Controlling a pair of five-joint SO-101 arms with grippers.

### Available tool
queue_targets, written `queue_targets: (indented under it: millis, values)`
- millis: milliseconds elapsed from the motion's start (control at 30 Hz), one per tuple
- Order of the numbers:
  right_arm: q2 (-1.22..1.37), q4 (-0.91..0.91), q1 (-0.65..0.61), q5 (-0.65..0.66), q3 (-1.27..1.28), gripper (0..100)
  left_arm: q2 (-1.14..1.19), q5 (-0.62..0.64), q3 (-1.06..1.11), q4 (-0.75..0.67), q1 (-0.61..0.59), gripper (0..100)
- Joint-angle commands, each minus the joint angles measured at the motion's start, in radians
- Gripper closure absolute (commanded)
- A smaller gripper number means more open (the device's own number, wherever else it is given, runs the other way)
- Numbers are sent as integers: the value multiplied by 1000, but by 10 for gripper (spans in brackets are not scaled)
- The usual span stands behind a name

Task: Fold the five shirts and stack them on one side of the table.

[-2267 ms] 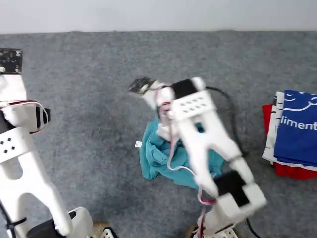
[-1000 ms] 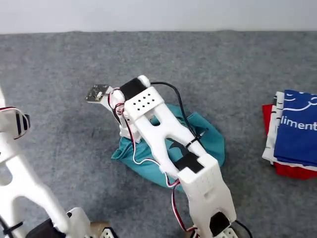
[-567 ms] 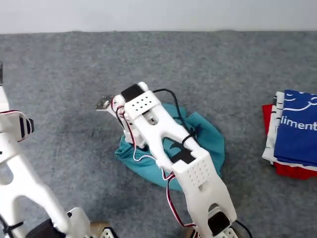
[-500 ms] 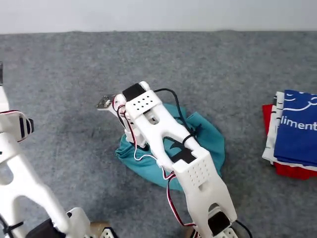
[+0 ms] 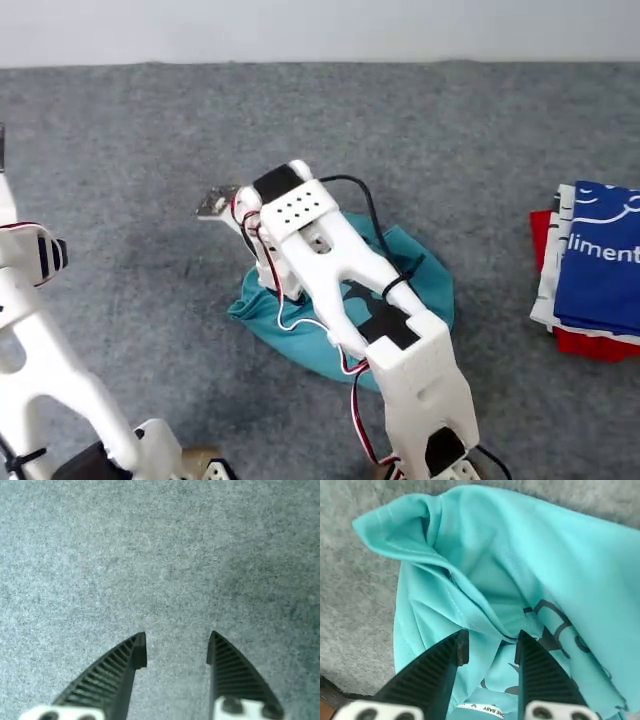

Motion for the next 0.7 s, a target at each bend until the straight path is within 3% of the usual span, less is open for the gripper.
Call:
queue_targets:
  millis: [0,200,533,667]
  values:
    - [-45,35,12,-2,-5,836,-38,-11,-7,-18,0,797]
    - [21,7,16,-3,-6,785,-38,-11,-7,-17,2,797]
    - [76,-77,15,-2,-5,789,-37,-9,-7,-14,2,797]
    - [108,-71,10,2,-5,912,-34,-9,4,-15,2,797]
